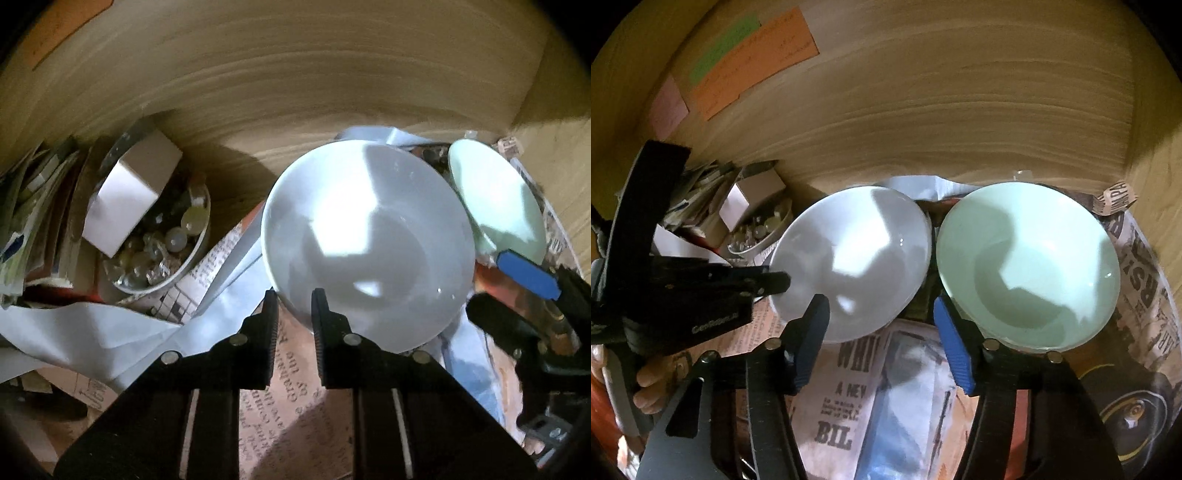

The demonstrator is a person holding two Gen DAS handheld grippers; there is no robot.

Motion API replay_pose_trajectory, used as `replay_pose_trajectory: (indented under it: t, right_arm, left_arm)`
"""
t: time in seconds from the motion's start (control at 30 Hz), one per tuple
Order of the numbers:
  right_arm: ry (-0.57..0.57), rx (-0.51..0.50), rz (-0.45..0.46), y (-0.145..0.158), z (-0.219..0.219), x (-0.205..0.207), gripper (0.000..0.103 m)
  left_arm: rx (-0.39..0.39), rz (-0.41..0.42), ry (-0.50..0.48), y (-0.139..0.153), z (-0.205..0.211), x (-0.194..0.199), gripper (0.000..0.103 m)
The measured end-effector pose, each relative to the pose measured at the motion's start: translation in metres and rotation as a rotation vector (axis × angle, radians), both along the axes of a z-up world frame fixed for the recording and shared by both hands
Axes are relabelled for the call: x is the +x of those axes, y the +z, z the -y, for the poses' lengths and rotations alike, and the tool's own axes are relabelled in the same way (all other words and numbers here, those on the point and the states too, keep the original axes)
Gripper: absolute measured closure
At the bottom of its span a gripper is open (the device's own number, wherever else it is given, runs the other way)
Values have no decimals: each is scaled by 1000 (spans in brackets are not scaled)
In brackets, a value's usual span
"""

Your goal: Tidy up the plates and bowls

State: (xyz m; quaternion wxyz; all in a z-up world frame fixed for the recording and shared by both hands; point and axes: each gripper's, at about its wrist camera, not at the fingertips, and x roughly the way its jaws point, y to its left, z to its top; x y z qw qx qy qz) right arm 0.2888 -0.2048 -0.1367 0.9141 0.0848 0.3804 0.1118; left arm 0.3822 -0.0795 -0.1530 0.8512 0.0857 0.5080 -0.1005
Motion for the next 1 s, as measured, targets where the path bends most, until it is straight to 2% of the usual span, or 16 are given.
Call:
replay_pose_trajectory:
  t: [0.03, 0.3, 0.4, 0.47, 0.53, 0.73, 1.0]
  right_arm:
    - [-1, -2, -1, -1, -1, 1, 55]
    - [29, -1, -37, -10, -9, 7, 60]
    - [38, -7, -54, -14, -13, 10, 70]
    - [54, -4, -76, -19, -15, 13, 83]
    - [63, -1, -97, -24, -17, 16, 88]
    - [52, -21, -87, -24, -20, 13, 89]
    - [48, -51, -30, -7, -25, 3, 89]
  left_arm:
    - [1, -3, -7, 0, -2, -3, 85]
    - [19, -21, -56, -2, -19, -33, 85]
    - [28, -22, -77, -1, -23, -45, 85]
    - [31, -19, -90, -2, -22, -50, 85]
    - [31, -11, -93, -2, -25, -56, 85]
    - [34, 13, -78, -2, -27, -50, 85]
    - [11, 26, -52, 9, -33, -55, 86]
